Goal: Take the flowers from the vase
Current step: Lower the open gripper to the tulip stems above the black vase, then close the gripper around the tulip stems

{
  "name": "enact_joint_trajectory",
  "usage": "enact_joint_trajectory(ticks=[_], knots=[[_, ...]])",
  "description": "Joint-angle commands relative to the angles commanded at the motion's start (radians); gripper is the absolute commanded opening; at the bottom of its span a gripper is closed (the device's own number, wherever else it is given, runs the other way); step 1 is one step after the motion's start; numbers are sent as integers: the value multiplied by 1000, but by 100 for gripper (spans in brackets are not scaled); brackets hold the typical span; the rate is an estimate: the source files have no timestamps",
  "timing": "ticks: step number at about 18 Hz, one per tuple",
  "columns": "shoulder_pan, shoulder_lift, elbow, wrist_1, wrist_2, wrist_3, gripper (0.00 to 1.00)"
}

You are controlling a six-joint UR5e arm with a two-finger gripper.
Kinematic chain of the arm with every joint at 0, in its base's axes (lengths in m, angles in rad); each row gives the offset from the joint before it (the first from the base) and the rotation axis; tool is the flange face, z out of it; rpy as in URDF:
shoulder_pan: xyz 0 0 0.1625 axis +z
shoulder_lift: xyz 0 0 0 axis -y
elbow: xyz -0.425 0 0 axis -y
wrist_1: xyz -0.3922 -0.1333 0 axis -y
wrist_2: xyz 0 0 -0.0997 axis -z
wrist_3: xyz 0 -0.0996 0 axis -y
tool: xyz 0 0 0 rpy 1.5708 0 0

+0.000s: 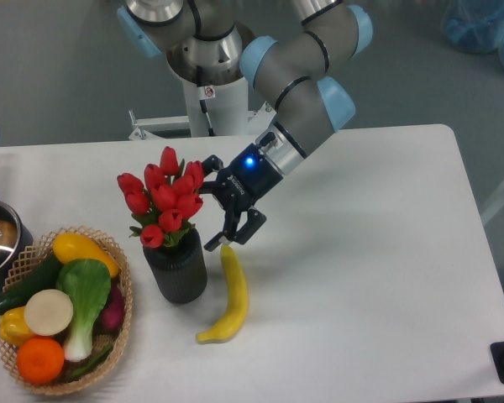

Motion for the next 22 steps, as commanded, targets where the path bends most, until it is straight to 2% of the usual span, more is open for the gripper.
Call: enact_joint_trajectory(ticks=[14,22], knots=[[-25,2,-2,-3,15,-2,100],[-31,18,-26,-5,58,0,100]])
